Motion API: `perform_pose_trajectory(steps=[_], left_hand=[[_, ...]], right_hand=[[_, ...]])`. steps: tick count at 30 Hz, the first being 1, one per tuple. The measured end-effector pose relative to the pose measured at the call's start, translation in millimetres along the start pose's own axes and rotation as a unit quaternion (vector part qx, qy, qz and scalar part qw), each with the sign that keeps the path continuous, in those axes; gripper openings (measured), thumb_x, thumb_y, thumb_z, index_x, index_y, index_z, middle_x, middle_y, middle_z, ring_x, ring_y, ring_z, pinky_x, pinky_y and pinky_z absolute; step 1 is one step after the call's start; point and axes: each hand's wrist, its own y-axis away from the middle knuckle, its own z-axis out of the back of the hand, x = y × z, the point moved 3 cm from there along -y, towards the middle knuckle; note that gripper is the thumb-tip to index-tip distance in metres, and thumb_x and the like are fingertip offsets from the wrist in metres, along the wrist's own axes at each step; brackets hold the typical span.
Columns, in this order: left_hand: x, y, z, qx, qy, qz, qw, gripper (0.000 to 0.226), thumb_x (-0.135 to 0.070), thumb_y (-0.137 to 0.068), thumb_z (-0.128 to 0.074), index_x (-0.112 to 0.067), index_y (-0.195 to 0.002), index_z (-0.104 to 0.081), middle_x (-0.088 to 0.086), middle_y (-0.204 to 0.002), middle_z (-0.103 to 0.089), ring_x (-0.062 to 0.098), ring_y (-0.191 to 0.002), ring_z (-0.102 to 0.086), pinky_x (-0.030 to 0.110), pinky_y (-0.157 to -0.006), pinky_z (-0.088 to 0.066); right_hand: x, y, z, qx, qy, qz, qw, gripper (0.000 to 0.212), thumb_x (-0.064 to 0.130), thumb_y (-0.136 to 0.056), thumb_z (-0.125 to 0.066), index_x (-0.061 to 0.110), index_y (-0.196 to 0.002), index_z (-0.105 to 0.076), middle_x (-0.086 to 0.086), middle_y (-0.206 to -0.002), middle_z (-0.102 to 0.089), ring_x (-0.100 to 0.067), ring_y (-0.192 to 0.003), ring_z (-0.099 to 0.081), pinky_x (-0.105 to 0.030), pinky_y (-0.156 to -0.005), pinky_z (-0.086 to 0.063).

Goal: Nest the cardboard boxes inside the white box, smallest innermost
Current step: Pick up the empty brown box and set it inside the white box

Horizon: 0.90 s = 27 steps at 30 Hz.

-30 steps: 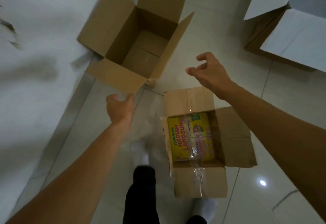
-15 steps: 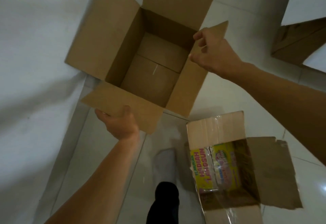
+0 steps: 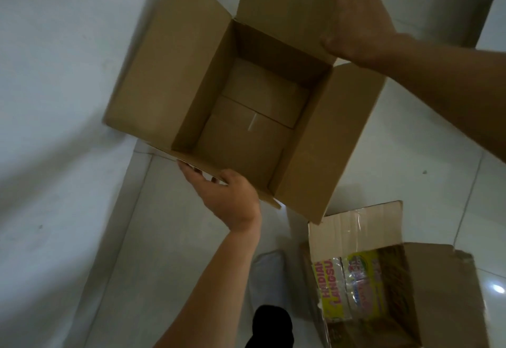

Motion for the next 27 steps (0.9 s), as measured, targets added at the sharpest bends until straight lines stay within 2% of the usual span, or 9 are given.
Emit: perform_pose_trajectory(steps=[4, 7, 10, 13, 15, 17, 21, 24, 27], left_hand=[[1, -1, 0, 0.013, 0.004, -0.004, 1.000, 0.078, 0.009, -0.083, -0.040, -0.027, -0.148, -0.015, 0.005, -0.146, -0.039, 0.017, -0.120, -0.054, 0.043, -0.098, -0.048], [1, -1, 1, 0.016, 0.005, -0.007, 1.000, 0.079, 0.010, -0.084, -0.039, -0.027, -0.149, -0.015, 0.006, -0.146, -0.038, 0.017, -0.118, -0.055, 0.040, -0.096, -0.050], [0, -2, 0, 0.018, 0.001, -0.010, 1.000, 0.078, 0.011, -0.085, -0.039, -0.024, -0.149, -0.014, 0.007, -0.147, -0.037, 0.019, -0.123, -0.051, 0.038, -0.099, -0.047], [-3, -1, -2, 0.015, 0.000, -0.018, 1.000, 0.076, 0.013, -0.084, -0.039, -0.022, -0.149, -0.016, 0.006, -0.145, -0.040, 0.016, -0.122, -0.052, 0.028, -0.098, -0.048], [-5, -1, -4, 0.013, -0.001, -0.015, 1.000, 0.076, 0.012, -0.085, -0.040, -0.023, -0.148, -0.017, 0.006, -0.144, -0.040, 0.014, -0.120, -0.053, 0.031, -0.097, -0.049], [-6, -2, -6, 0.015, -0.005, -0.008, 1.000, 0.076, 0.012, -0.085, -0.040, -0.024, -0.148, -0.017, 0.006, -0.145, -0.039, 0.013, -0.118, -0.054, 0.032, -0.097, -0.049], [-8, -3, -10, 0.016, -0.010, 0.005, 1.000, 0.078, 0.012, -0.085, -0.041, -0.025, -0.149, -0.015, 0.004, -0.145, -0.039, 0.005, -0.109, -0.057, 0.024, -0.093, -0.049], [-9, -7, -12, 0.018, -0.017, 0.004, 1.000, 0.077, 0.011, -0.085, -0.041, -0.023, -0.149, -0.015, 0.002, -0.143, -0.039, -0.004, -0.105, -0.056, 0.012, -0.086, -0.049], [-12, -15, -12, 0.027, -0.033, -0.007, 0.999, 0.077, 0.009, -0.085, -0.042, -0.024, -0.149, -0.015, -0.008, -0.134, -0.040, -0.017, -0.099, -0.053, 0.005, -0.078, -0.047]], right_hand=[[-4, -17, -4, 0.014, 0.041, -0.008, 0.999, 0.078, 0.018, -0.081, -0.065, 0.016, -0.144, -0.020, -0.020, -0.154, -0.014, -0.036, -0.144, -0.011, -0.054, -0.116, -0.013], [-7, -26, -5, 0.031, 0.039, -0.019, 0.999, 0.080, 0.018, -0.081, -0.065, 0.016, -0.145, -0.018, -0.021, -0.156, -0.011, -0.036, -0.145, -0.008, -0.055, -0.116, -0.009], [-10, -33, -8, 0.072, 0.024, -0.027, 0.997, 0.081, 0.017, -0.081, -0.064, 0.014, -0.146, -0.016, -0.021, -0.154, -0.019, -0.036, -0.143, -0.017, -0.056, -0.116, -0.010], [-12, -38, -9, 0.097, 0.024, -0.039, 0.994, 0.079, 0.018, -0.080, -0.065, 0.011, -0.144, -0.020, -0.023, -0.145, -0.033, -0.039, -0.134, -0.032, -0.057, -0.112, -0.021], [-12, -41, -7, 0.092, 0.019, -0.044, 0.995, 0.076, 0.017, -0.079, -0.065, 0.011, -0.141, -0.023, -0.024, -0.134, -0.042, -0.042, -0.122, -0.044, -0.057, -0.104, -0.033], [-10, -43, -5, 0.069, 0.041, -0.049, 0.996, 0.072, 0.017, -0.079, -0.065, 0.010, -0.139, -0.026, -0.025, -0.128, -0.045, -0.042, -0.114, -0.047, -0.054, -0.097, -0.041], [-9, -40, -9, 0.052, 0.108, -0.045, 0.992, 0.070, 0.021, -0.078, -0.064, 0.006, -0.138, -0.029, -0.026, -0.131, -0.041, -0.043, -0.118, -0.041, -0.052, -0.095, -0.038], [-13, -34, -9, 0.050, 0.126, -0.030, 0.990, 0.068, 0.018, -0.080, -0.061, 0.007, -0.138, -0.028, -0.027, -0.130, -0.042, -0.043, -0.116, -0.041, -0.051, -0.092, -0.038], [-22, -27, -8, 0.061, 0.104, -0.019, 0.993, 0.057, 0.014, -0.082, -0.056, 0.013, -0.134, -0.031, -0.025, -0.110, -0.052, -0.039, -0.095, -0.051, -0.047, -0.077, -0.042]])
